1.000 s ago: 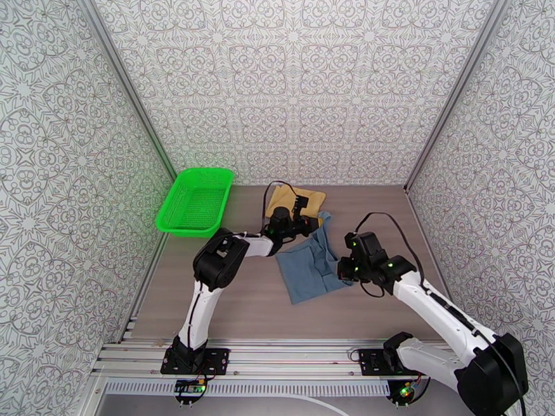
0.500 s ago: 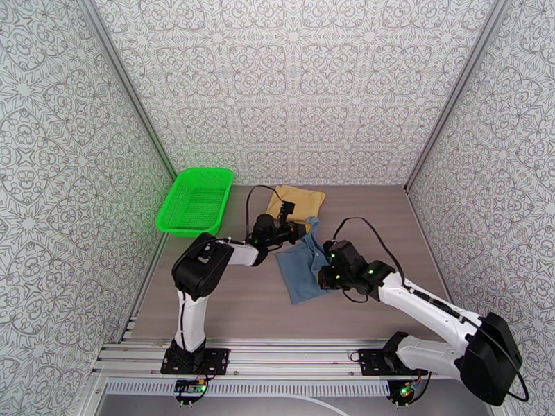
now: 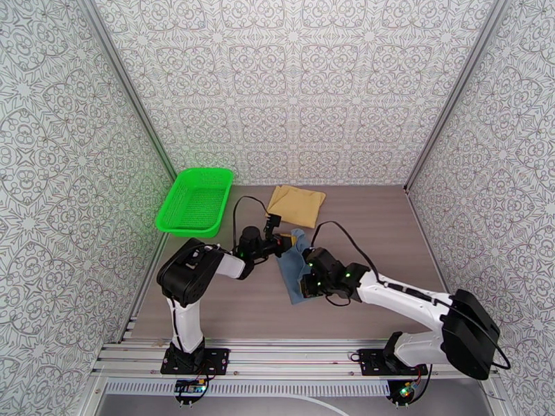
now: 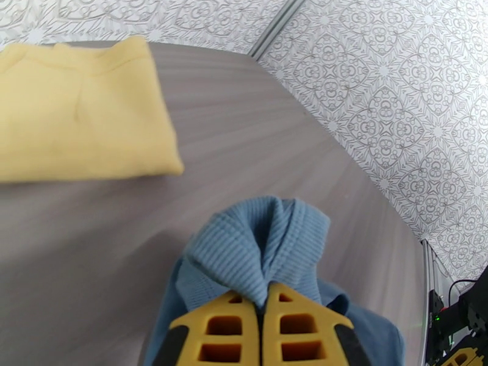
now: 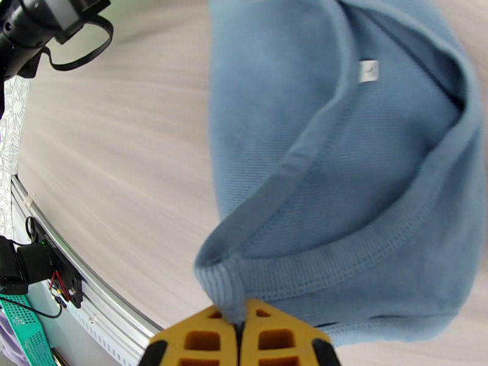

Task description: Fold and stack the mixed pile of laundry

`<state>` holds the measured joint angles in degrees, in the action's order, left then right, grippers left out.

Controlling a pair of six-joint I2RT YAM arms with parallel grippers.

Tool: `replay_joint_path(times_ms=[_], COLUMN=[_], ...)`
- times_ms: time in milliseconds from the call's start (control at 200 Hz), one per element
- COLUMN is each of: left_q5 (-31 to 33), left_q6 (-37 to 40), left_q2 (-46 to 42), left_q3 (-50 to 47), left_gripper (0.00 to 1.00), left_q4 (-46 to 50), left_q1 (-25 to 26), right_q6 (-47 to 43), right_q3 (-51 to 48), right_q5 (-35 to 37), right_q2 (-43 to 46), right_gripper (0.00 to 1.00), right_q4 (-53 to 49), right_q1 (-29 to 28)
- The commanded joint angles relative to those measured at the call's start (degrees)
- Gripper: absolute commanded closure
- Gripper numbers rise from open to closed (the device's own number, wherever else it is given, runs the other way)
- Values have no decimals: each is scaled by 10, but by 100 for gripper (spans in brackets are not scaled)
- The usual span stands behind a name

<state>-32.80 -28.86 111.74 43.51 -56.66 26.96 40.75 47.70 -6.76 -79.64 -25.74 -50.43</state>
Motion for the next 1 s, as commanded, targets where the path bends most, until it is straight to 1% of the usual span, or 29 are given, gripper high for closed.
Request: replay_joint_path(times_ms=[0, 220, 295, 390, 460, 555, 705, 785, 910, 990], left_q5=[-3, -13, -22, -28, -29, -28, -25, -23, -17, -15], left_q6=[0, -55, -69, -71, -66, -59, -47, -41, -34, -31], left_q2=[-4, 61, 81, 94, 98, 100, 92, 78, 39, 10], left_q3=[-28, -67, -69, -68, -69, -74, -84, -94, -113, -127], left_gripper=[97, 87, 81, 68, 60, 45, 21, 9, 1, 1], left_q4=[-70, -196, -221, -223, -223, -223, -223, -223, -223, -223], left_q1=[-15, -49, -56, -59, -59, -59, -59, -58, -55, -55], right_q6=[13, 13, 11, 10, 10, 9, 7, 5, -6, -21], right_q3=[18, 39, 50, 57, 61, 65, 69, 72, 84, 104], right_q5=[5, 4, 4, 4, 2, 2, -3, -5, -6, 6], right_q2=[-24, -75, -88, -102, -109, -117, -120, -118, -101, -81], right_gripper=[100, 100, 100, 100, 93, 84, 72, 59, 42, 29], right_q4=[29, 43, 42, 42, 43, 43, 42, 39, 20, -11], right_q1=[-13, -32, -36, -40, -41, -43, -44, -44, -44, -43])
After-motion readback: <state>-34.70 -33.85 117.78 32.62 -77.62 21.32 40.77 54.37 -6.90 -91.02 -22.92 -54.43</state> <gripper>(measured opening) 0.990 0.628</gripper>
